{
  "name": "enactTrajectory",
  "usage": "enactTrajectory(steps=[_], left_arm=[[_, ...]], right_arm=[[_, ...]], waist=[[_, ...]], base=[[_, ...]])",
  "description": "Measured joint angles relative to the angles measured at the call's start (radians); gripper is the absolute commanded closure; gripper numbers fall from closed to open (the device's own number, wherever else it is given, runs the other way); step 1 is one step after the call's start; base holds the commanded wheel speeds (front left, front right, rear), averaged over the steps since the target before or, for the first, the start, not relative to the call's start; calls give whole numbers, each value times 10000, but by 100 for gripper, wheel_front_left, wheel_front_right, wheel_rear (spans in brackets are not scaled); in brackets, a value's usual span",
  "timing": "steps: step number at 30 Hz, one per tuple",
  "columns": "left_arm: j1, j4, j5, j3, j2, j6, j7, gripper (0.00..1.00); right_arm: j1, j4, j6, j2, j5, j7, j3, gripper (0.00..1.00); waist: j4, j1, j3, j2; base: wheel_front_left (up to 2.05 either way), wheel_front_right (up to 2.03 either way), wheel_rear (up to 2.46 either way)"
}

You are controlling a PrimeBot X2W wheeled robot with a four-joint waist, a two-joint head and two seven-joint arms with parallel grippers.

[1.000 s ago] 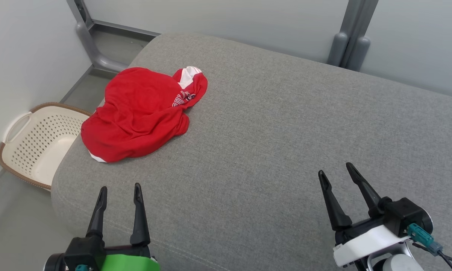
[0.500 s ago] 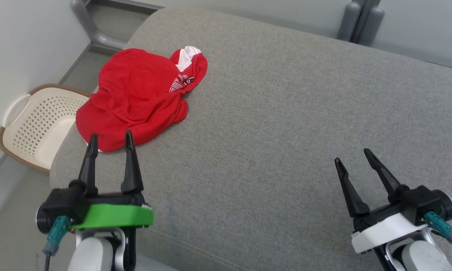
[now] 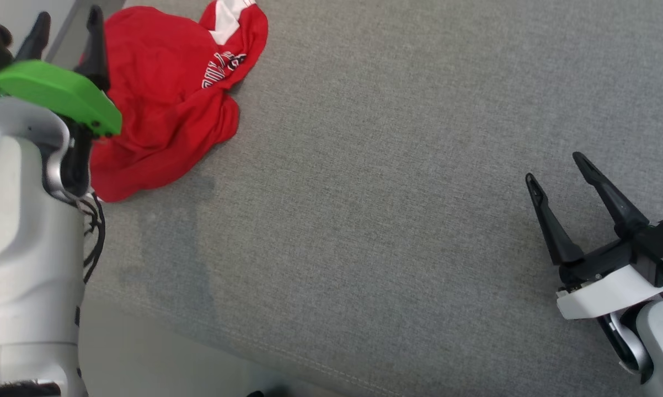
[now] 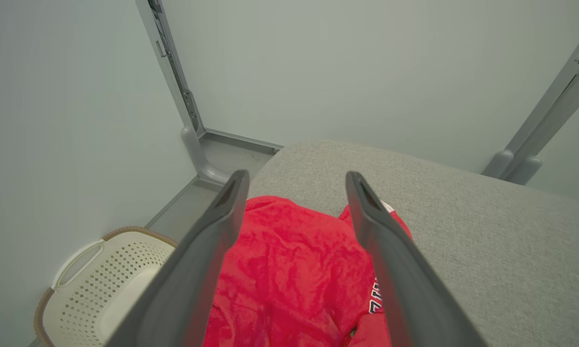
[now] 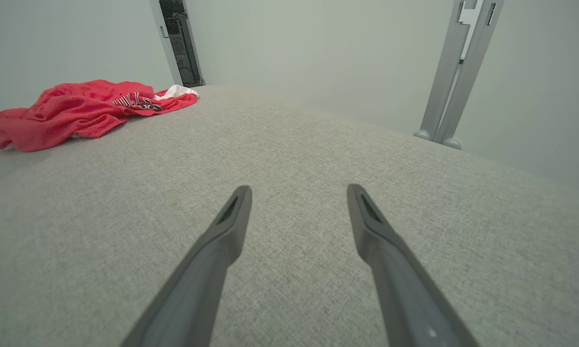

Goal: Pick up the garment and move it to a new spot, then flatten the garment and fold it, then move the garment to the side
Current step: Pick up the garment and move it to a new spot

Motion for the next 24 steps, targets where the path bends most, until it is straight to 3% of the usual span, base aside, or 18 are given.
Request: enactTrajectory(steps=[6,15,19,20,21,24], left_arm=[[-1942,2243,-744,261,449,-153,1580,0],[-2702,4757,-1287,362,1103,-332,2236,0],[-2815,5200,-1547,234,1266,-370,2382,0],[-2847,5223,-1628,184,1250,-370,2495,35],[-2843,5189,-1712,125,1267,-370,2573,100],[-2722,4792,-1979,-255,1308,-370,2391,100]], right_arm=[[-299,-366,0,-523,-27,0,-125,0],[-729,-1104,15,-523,-33,-111,-201,0],[-825,-1296,17,-523,-48,-134,-307,0],[-839,-1317,17,-518,-67,-136,-311,0],[-853,-1317,17,-514,-71,-136,-309,0],[-937,-1335,17,-460,-92,-136,-259,0]], waist=[[-281,1,1096,0],[-1064,0,2489,-1],[-1344,-1,2860,0],[-1385,-1,2910,0],[-1412,-1,2947,0],[-1483,-2,3031,0]], base=[[0,0,0],[0,0,0],[0,0,0],[0,0,0],[0,0,0],[0,0,0]])
